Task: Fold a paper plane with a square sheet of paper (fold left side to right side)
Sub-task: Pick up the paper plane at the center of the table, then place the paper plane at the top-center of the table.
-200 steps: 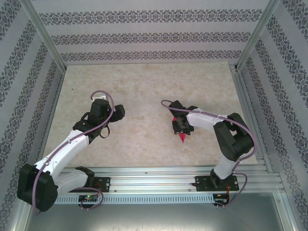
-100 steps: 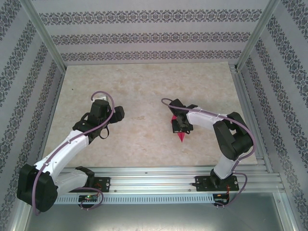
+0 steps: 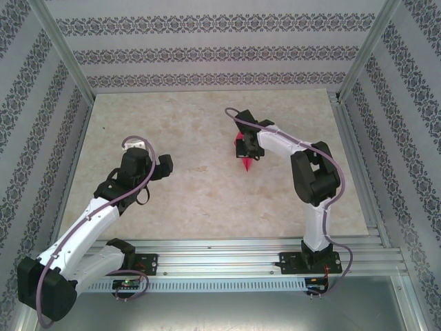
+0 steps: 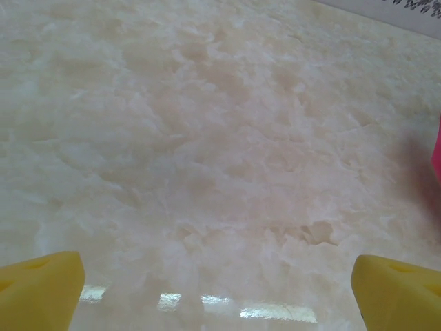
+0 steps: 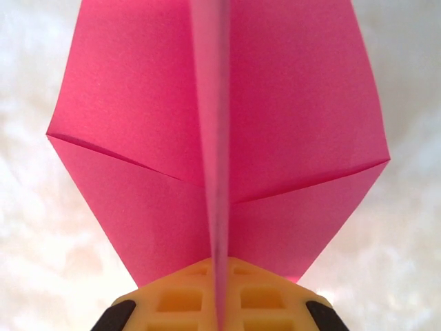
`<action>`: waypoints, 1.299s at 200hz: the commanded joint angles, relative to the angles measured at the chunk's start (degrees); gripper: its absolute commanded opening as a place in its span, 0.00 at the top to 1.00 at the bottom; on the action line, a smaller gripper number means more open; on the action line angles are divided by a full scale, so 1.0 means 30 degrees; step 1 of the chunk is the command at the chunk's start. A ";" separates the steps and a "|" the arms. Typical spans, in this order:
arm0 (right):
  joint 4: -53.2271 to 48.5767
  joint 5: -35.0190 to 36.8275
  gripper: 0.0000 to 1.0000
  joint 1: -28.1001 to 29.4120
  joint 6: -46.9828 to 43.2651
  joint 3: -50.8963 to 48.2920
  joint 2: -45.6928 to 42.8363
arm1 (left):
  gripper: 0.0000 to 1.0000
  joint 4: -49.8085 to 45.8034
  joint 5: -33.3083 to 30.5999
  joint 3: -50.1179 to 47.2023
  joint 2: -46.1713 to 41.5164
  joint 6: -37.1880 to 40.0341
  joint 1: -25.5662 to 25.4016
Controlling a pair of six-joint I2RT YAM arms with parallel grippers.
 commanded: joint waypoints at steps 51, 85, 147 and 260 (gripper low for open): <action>-0.2785 -0.0327 0.94 -0.0673 -0.1391 0.5958 0.5027 | 0.00 -0.0824 -0.0075 -0.0281 -0.0144 0.0689 0.0215; -0.3220 -0.0641 0.86 -0.0916 -0.1544 0.6604 0.5556 | 0.00 -0.0707 0.0143 -0.0309 0.0115 0.0690 0.0215; -0.3742 -0.0823 0.85 -0.1092 -0.1779 0.7467 0.6073 | 0.00 -0.0707 0.0391 -0.0107 0.0642 0.0720 0.0208; -0.5673 0.0088 0.69 0.0119 -0.1956 0.6142 0.0122 | 0.00 -0.1056 -0.0348 0.0431 0.0584 0.0659 0.0219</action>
